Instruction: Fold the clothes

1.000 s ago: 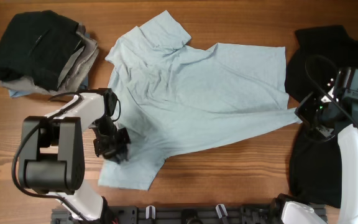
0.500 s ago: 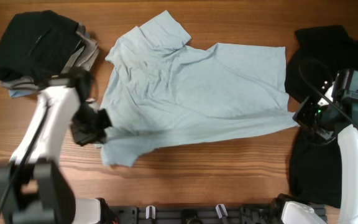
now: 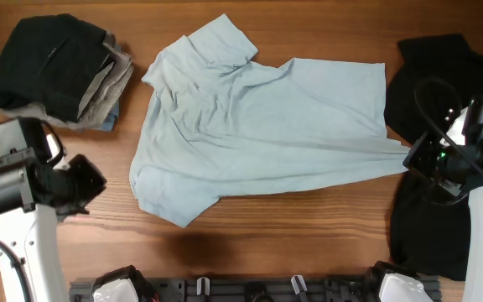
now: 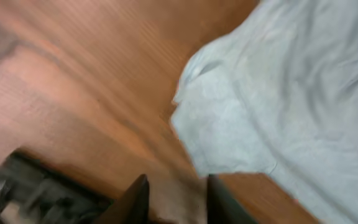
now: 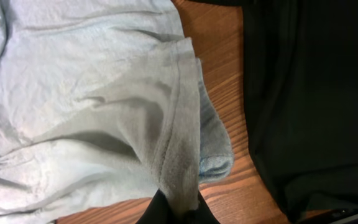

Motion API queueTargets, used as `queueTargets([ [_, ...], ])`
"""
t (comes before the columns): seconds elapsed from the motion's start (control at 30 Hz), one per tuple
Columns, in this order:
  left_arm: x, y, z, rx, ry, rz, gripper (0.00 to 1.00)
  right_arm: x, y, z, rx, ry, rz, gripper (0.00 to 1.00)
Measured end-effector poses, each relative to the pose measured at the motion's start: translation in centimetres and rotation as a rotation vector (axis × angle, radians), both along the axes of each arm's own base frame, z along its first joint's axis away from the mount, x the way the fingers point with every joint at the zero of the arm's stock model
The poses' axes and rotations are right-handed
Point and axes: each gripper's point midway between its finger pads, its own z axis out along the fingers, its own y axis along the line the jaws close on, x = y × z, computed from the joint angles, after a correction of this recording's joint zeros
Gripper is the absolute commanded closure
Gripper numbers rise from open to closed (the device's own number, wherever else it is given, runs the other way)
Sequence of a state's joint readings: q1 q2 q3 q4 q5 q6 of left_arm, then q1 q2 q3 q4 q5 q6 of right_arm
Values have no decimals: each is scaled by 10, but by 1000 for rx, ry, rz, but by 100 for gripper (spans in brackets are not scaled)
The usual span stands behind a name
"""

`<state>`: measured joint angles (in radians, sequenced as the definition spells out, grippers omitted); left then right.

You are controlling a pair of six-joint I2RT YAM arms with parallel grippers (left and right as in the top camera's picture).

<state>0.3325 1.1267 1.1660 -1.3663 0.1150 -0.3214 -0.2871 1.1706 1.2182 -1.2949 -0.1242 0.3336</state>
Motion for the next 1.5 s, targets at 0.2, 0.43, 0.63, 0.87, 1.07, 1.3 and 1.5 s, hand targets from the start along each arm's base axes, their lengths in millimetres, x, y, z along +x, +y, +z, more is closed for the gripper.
queueTargets([
  [0.2,45,-29,-78,-107,121,-139,23,4,-1,1,-5,-17,0,95],
  [0.43,68,-50,-177,-160,313,-243,22,6,-1,2,-5,-26,1,95],
  [0.63,74,-41,-186,-112,316,-249,79,8,-2,3,-7,-35,1,95],
  [0.87,45,-39,-185,-112,439,-266,96,13,-3,5,-13,-55,1,95],
  [1.07,9,-9,-133,-178,506,-113,96,16,-4,6,-16,-66,1,95],
  [1.3,13,17,-52,-69,176,-10,96,16,-4,6,-14,-69,2,95],
  [1.5,14,18,-45,-55,142,-10,96,18,3,7,10,-81,40,96],
])
